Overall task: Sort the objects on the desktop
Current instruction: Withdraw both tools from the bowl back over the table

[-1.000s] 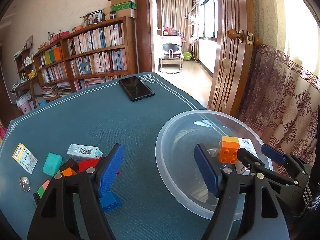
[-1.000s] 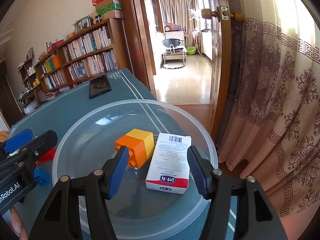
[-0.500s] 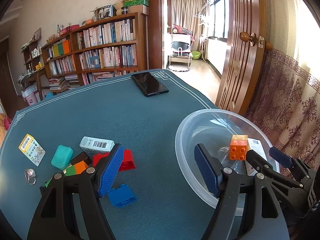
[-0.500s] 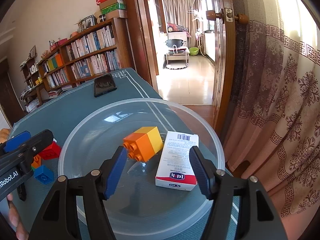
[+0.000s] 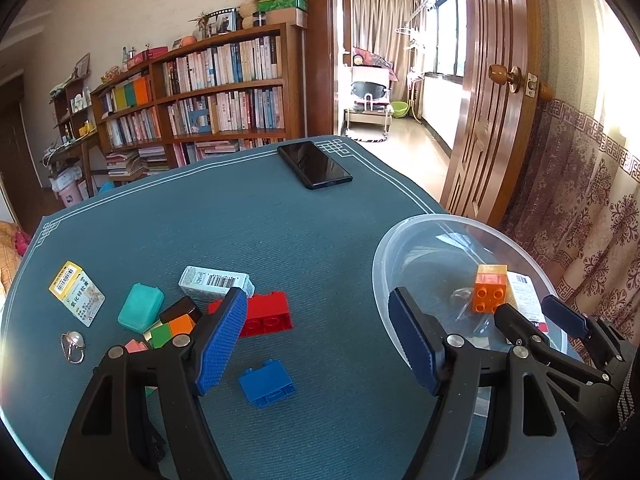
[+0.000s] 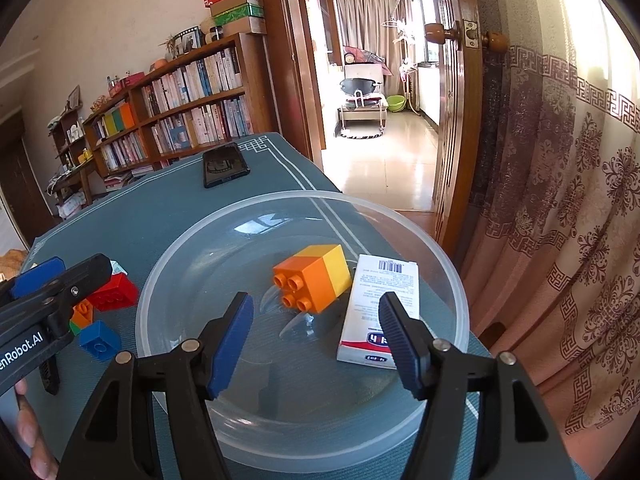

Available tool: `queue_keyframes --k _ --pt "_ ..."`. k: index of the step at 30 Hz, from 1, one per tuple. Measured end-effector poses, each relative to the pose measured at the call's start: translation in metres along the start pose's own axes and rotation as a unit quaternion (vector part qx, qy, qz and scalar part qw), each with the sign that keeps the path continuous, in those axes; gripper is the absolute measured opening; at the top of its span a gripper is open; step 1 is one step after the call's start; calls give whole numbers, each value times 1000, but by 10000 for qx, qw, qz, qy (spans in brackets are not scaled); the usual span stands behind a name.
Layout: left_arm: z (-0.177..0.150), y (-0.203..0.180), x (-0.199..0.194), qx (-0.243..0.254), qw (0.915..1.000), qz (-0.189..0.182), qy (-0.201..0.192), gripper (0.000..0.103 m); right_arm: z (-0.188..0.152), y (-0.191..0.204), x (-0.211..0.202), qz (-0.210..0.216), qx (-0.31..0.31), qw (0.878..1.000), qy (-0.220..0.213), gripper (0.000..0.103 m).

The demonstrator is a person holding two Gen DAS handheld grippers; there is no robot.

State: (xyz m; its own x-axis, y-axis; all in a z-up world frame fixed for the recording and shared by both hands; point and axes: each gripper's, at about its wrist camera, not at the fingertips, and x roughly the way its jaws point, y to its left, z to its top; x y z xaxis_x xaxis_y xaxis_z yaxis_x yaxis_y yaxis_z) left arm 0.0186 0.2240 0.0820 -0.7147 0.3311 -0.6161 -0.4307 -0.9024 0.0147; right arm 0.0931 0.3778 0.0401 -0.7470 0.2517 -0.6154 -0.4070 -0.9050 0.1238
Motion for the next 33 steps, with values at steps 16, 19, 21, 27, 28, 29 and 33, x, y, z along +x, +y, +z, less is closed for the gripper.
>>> queue_keyframes --k 16,19,21,27,28,29,33 --pt "-4 23 -10 -149 9997 196 33 77 -5 36 -18 186 -308 9991 -202 73" --pt "-4 28 -12 -174 9996 239 44 77 -7 46 -22 279 -402 9985 -225 74" --pt "-5 31 -14 -184 9995 261 44 77 -10 52 -23 349 -456 9981 -205 74" --pt "-7 42 -20 -209 9991 369 1 77 -20 70 -25 521 -649 9965 -121 74" --pt "-7 44 -21 -225 9990 382 -2 77 -20 73 -25 544 -678 9961 -120 74" --pt "-7 46 -22 -239 9989 392 -3 77 -21 76 -26 567 -701 9959 -119 74" --pt "-9 55 -26 -264 9985 478 -19 77 -24 85 -27 649 -758 9950 -98 74"
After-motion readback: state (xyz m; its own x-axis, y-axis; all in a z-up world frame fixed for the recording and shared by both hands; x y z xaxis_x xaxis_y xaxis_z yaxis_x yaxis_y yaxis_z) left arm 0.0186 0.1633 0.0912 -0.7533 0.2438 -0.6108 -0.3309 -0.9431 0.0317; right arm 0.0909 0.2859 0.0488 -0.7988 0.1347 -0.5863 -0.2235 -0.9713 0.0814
